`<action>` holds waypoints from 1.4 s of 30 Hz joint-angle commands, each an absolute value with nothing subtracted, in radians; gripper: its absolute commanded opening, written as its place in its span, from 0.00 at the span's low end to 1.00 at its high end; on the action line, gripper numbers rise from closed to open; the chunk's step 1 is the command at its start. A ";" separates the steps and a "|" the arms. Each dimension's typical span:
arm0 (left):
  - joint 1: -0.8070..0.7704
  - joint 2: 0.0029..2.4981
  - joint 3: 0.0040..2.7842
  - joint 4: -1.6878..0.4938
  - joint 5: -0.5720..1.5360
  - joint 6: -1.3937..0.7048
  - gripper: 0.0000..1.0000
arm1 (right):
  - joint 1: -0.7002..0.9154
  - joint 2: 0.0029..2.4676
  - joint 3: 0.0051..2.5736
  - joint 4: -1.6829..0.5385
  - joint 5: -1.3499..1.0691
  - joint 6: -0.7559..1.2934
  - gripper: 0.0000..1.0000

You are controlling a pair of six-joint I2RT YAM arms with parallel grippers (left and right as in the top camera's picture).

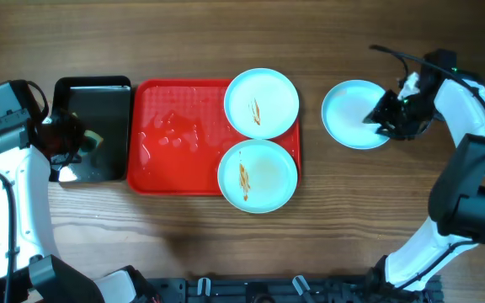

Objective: Clean dirty plates on tray and stack at the side
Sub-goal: 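Move right gripper back and grip the rim of the next plate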

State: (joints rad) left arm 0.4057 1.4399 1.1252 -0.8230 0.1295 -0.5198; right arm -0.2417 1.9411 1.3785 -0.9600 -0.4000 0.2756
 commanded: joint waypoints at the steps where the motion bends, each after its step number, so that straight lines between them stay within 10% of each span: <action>1: 0.397 1.443 1.127 -0.820 0.141 -0.504 0.04 | -0.175 1.800 1.377 -0.987 -0.524 0.201 0.42; 24: 0.252 1.455 1.127 -0.794 0.138 -0.449 0.04 | 0.406 1.747 1.105 -0.969 -0.199 0.465 0.36; 42: 0.252 1.455 1.127 -0.790 0.138 -0.448 0.04 | 0.534 1.777 1.129 -0.891 -0.315 0.532 0.04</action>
State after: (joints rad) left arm 0.2550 1.4437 1.1252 -0.7959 0.1295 -0.4679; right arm 0.4927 1.7538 1.0630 -0.8890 -0.2829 0.4763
